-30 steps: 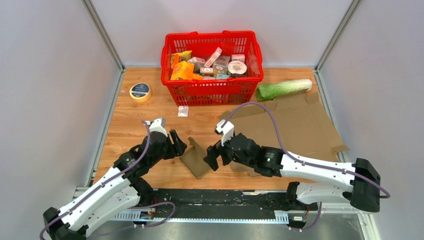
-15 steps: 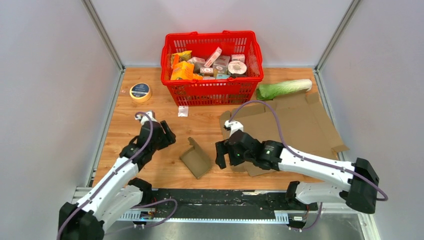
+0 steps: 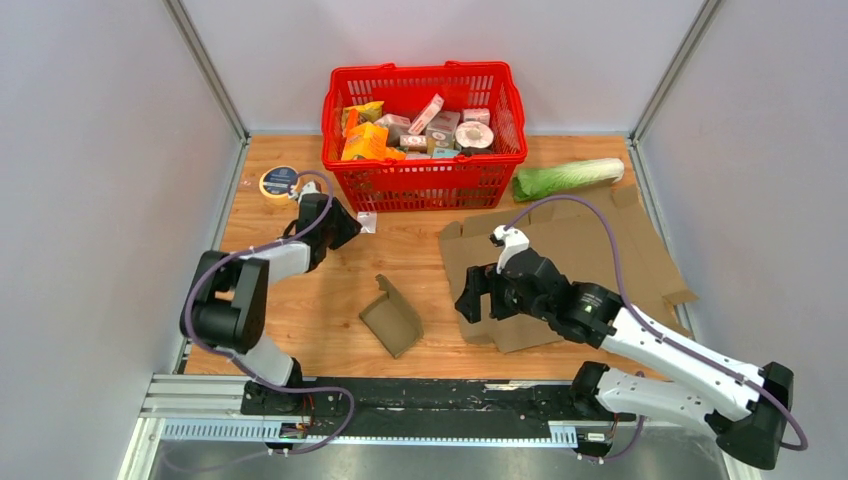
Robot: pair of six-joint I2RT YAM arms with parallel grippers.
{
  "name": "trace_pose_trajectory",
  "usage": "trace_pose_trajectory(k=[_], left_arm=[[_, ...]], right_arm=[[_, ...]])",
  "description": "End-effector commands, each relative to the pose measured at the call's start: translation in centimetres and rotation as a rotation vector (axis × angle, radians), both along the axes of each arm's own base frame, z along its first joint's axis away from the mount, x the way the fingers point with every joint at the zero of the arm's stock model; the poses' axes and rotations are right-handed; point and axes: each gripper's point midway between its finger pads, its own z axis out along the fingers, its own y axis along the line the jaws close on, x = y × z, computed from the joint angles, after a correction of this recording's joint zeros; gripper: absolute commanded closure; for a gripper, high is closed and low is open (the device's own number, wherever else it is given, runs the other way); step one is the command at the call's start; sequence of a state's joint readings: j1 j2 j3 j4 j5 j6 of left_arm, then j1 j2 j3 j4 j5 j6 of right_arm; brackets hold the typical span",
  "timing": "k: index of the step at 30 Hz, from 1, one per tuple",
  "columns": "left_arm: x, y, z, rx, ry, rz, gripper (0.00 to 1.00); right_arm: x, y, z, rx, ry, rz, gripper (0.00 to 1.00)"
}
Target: Fold the paper box
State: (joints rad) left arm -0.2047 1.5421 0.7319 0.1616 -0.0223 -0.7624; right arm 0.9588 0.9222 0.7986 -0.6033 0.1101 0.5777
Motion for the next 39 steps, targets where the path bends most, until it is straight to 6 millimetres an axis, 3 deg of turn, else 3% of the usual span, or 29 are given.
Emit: trace_pose_trajectory(k=[1,7,19,26,31,34,36,38,39], left_arm=[[4.4,-1.0,1.5,-0.214,-0.135,0.033,0.51],[5.3,0.4,-1.8,-0.255,-0.108,0.068,0.55],[3.9,-0.8,-5.2,-0.306,-0.002,0.020,0.61],[3.5,-0.8,-5.4,-0.236,0.107,0.017,0.78],[3.0,-0.3,-5.3,-0.111,0.200,0.045,0.98],[2.5,0.1,-4.3,-0.085,0.185,0.041,1.00],[1.0,0.1,-4.6,-0.083,0.204,0.027,1.00],[-0.3,0.0,-3.5,-0.090,0.190,0.018,1.00],[-2.1,0.1,-4.2,-0.093,0.217,0.010,1.00]], right_arm=[[-0.3,-0.7,2.0,0.047,-0.055,0.016,0.08],[-0.3,-1.7,3.4,0.072,-0.115,0.007,0.07],[0.0,-1.1,3.3,0.093,-0.111,0.008,0.07],[0.0,-1.1,2.8,0.092,-0.104,0.004,0.07],[0.0,-1.1,2.7,0.092,-0.102,-0.004,0.07],[0.0,-1.1,2.7,0.094,-0.100,-0.004,0.07],[0.2,-1.0,2.7,0.094,-0.107,-0.004,0.07],[0.3,-0.9,2.5,0.089,-0.105,-0.003,0.07],[0.2,-0.8,2.4,0.086,-0.103,0.003,0.07]])
